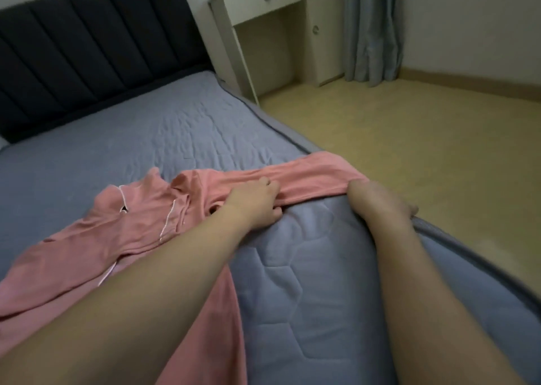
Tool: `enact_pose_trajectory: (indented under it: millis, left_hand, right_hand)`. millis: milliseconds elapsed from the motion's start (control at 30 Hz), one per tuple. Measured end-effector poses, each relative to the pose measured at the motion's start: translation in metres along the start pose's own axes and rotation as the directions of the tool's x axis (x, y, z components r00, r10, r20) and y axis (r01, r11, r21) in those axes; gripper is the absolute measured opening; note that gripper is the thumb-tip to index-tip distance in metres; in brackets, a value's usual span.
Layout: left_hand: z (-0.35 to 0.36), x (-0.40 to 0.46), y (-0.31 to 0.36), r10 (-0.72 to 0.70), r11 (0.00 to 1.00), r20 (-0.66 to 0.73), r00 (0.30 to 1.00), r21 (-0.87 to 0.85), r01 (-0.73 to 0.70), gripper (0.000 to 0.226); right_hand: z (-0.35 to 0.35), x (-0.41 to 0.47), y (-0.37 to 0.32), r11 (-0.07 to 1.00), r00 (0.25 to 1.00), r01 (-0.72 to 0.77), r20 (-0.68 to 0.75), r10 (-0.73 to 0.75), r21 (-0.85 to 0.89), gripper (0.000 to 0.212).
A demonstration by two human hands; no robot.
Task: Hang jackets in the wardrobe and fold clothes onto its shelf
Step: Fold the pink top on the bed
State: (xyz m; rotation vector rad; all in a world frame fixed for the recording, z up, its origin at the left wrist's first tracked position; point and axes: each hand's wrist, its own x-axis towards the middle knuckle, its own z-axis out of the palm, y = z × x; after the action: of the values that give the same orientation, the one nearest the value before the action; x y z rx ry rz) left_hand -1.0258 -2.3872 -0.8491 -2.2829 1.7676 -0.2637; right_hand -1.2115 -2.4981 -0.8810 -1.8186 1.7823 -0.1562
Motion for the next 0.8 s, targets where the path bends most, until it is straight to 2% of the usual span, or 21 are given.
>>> enact_pose_trajectory:
  millis: [100,200,300,433,467,533,633,733,800]
  left_hand:
    - [0.010,0.013,0.026,-0.004,0.994,-0.097,0.995,0.111,0.015,0.030]
    - [0.011,0.016,0.030,-0.045,0.992,-0.080,0.996,0.117,0.054,0.025]
    - [0.004,0.009,0.022,-0.136,0.987,-0.015,0.991,-0.086,0.134,0.027]
    - [-0.006,-0.013,0.000,-0.056,0.881,0.121,0.991,-0.461,0.106,0.031]
    - [-0.007,-0.022,-0.009,-0.065,0.830,0.122,0.990,-0.544,0.122,0.031]
    - [-0.009,-0.040,-0.036,-0.207,0.689,0.069,0.976,-0.697,0.196,0.032]
    - [-0.008,-0.081,-0.097,-0.454,0.455,0.060,0.889,-0.842,0.289,0.024]
    - [-0.004,-0.130,-0.161,-0.627,0.077,0.222,0.746,-0.936,0.343,0.025]
    - [0.006,-0.170,-0.203,-0.689,-0.186,0.358,0.630,-0.928,0.324,0.021]
  right_hand:
    - [0.003,0.006,0.002,0.993,0.998,0.040,-0.053,-0.035,0.112,0.052]
    - [0.001,0.009,0.008,0.966,0.988,0.058,-0.156,-0.018,0.253,0.042]
    - [-0.003,0.006,0.007,0.910,0.963,0.132,-0.268,-0.024,0.394,0.030]
    - [-0.014,-0.009,-0.011,0.840,0.936,0.189,-0.352,0.002,0.508,0.025]
    - [-0.017,-0.015,-0.019,0.814,0.928,0.211,-0.373,0.008,0.541,0.026]
    - [-0.024,-0.029,-0.041,0.736,0.904,0.306,-0.426,-0.025,0.605,0.027]
    - [-0.024,-0.062,-0.093,0.630,0.851,0.475,-0.504,-0.150,0.614,0.027]
    - [-0.002,-0.113,-0.159,0.601,0.781,0.610,-0.522,-0.343,0.517,0.027]
    - [0.036,-0.166,-0.206,0.486,0.664,0.746,-0.454,-0.594,0.455,0.024]
